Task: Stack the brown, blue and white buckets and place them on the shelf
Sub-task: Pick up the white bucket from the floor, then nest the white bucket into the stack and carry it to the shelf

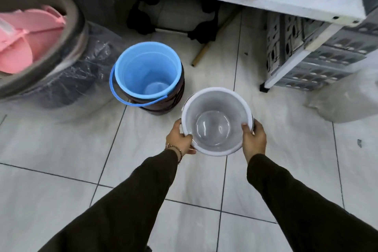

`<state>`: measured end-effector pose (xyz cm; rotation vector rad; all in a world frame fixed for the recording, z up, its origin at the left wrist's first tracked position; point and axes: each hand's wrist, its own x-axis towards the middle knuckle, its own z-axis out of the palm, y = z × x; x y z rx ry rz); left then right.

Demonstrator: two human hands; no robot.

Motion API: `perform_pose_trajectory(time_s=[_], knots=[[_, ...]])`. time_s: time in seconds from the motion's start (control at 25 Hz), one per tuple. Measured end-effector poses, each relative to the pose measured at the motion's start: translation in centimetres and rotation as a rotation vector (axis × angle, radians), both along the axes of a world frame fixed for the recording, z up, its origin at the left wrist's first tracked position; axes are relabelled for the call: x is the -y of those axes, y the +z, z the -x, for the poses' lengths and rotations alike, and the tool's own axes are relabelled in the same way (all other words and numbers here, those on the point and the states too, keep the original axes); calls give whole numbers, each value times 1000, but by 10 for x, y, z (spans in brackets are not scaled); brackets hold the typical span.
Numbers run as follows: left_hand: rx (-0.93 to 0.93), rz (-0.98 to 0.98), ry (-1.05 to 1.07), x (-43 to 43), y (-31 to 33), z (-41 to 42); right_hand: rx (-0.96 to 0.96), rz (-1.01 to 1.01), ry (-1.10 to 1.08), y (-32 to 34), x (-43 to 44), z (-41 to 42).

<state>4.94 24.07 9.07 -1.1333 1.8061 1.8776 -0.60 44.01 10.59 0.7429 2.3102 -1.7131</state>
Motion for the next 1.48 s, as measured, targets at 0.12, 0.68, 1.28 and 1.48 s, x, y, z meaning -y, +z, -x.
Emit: perform_pose_trajectory(time_s=[0.12, 0.68, 1.28, 1.48], knots=[[-127, 21, 33, 35, 56, 34, -126, 33, 40, 61, 36, 37], [-3, 178, 135, 266, 35, 81, -55, -113, 394, 41, 270, 114], [366, -229, 344, 294, -84, 113, 598, -198, 172, -74, 262, 149], [218, -216, 413, 291, -82, 109, 728, -32, 159, -74, 261, 135]])
